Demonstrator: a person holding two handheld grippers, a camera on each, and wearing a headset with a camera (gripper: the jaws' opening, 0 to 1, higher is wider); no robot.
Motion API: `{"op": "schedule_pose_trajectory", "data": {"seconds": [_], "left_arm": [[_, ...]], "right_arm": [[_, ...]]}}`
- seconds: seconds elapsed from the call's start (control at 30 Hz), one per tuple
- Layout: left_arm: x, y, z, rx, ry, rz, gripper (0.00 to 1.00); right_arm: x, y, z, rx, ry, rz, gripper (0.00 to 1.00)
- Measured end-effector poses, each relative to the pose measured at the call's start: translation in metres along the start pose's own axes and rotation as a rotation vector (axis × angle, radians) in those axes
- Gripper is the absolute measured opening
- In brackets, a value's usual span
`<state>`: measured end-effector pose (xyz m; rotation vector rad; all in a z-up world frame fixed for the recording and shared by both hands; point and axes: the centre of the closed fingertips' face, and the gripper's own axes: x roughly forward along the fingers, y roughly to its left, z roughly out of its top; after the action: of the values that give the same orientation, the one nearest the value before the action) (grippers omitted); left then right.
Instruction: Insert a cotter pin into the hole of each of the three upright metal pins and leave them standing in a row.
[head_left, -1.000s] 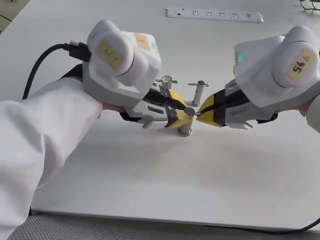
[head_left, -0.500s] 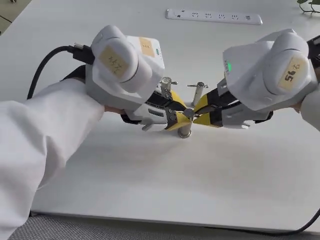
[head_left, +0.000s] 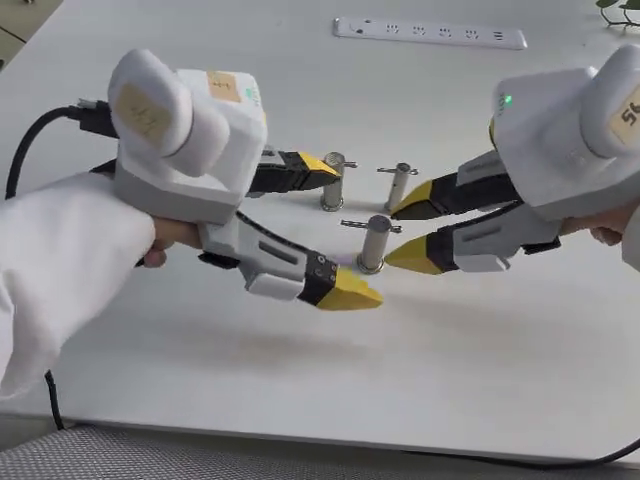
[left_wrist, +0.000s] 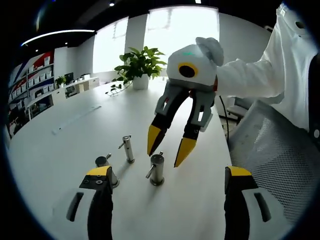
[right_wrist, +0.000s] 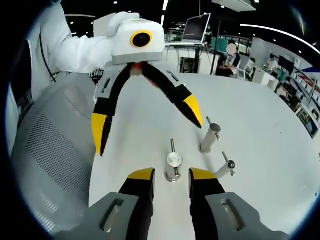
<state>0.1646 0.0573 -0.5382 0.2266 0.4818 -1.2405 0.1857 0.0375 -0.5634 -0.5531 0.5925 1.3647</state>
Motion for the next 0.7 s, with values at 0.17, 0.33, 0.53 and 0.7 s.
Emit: {"op": "schedule_pose_trajectory", "data": {"seconds": [0.17,0.33,0.53,0.7], "left_arm": [[-0.011,-0.004,-0.015,-0.021,0.028,0.003,0.99],[-0.022,-0.010,-0.028,-0.030,0.069,0.006,0.99],[-0.032,-0.017,-0.033,-0.052,0.077,0.021,0.99],[-0.039,-0.022,-0.033,-0.065,0.070,0.031,0.99]], "right_arm": [[0.005,0.000,0.002,0.040,-0.028,0.007,0.21],[0.013,0.005,0.002,0.049,-0.023,0.011,0.20],[0.017,0.005,0.006,0.064,-0.032,0.010,0.15],[0.021,0.005,0.006,0.064,-0.032,0.012,0.13]]}}
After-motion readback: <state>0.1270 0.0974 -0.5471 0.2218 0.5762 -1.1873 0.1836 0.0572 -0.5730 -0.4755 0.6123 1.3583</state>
